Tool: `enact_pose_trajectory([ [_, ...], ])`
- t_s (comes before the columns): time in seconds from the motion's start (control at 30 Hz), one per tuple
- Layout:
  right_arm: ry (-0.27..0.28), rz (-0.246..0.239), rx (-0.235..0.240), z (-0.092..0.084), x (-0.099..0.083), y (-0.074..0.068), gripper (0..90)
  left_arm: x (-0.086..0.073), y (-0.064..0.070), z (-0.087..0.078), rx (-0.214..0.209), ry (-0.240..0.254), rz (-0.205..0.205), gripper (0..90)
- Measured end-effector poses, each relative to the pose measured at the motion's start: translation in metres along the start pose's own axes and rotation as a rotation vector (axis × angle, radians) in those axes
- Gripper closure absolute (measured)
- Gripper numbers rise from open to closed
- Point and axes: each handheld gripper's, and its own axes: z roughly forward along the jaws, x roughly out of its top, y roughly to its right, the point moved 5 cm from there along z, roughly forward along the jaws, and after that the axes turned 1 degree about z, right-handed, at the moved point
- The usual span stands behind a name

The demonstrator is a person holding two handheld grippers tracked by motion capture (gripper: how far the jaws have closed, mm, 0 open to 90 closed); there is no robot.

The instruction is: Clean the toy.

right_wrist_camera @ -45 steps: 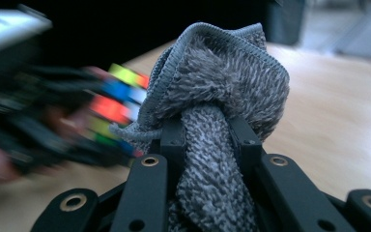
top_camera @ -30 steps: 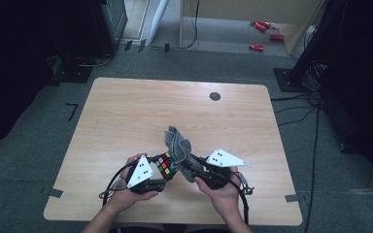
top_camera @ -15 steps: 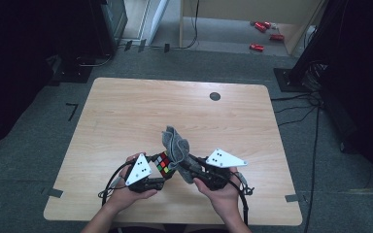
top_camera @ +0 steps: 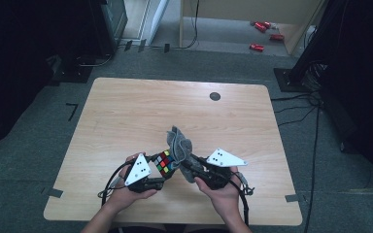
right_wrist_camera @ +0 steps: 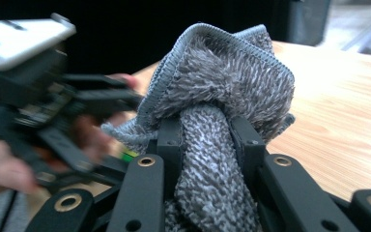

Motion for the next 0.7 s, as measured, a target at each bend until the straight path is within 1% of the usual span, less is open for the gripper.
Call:
enact_pose_trajectory([
  [0.07,0.008,-0.010,0.024,0.000,0.003,-0.006,71.6,0.001,0.001,0.000,-0.003,0.004,0.001,34.1],
  [0.1,0.012,-0.011,0.034,0.000,0.003,-0.006,71.5,0.001,0.001,-0.001,-0.003,0.011,-0.001,34.1],
  [0.17,0.024,0.001,0.044,-0.001,0.003,-0.001,71.6,0.004,0.001,-0.003,-0.007,0.028,-0.008,34.1],
  [0.27,0.019,0.031,0.012,-0.002,-0.002,0.014,71.6,0.006,0.000,-0.005,-0.014,0.044,-0.014,34.1],
  [0.33,0.002,0.047,-0.012,-0.002,-0.006,0.019,71.6,0.005,-0.001,-0.005,-0.011,0.037,-0.017,34.1],
  [0.4,0.000,0.044,-0.010,-0.001,-0.005,0.016,71.6,0.003,-0.001,-0.002,-0.003,0.016,-0.018,34.1],
  [0.47,0.004,0.026,0.012,0.000,-0.002,0.005,71.7,-0.001,-0.001,0.001,0.005,-0.017,-0.022,34.1],
  [0.53,0.006,-0.009,0.037,0.003,0.002,-0.007,71.6,-0.001,0.002,0.002,-0.006,-0.018,-0.026,34.1],
  [0.57,0.005,-0.031,0.036,0.004,0.003,-0.011,71.6,0.001,0.003,0.001,-0.010,-0.010,-0.024,34.1],
  [0.6,0.007,-0.041,0.026,0.005,0.004,-0.013,71.6,0.002,0.003,0.000,-0.009,-0.004,-0.019,34.1],
  [0.63,0.010,-0.035,0.020,0.004,0.004,-0.011,71.6,0.004,0.003,-0.001,-0.011,0.002,-0.018,34.1],
  [0.7,0.009,-0.008,0.000,0.004,0.002,-0.002,71.6,0.006,0.002,-0.003,-0.012,0.013,-0.024,34.1],
])
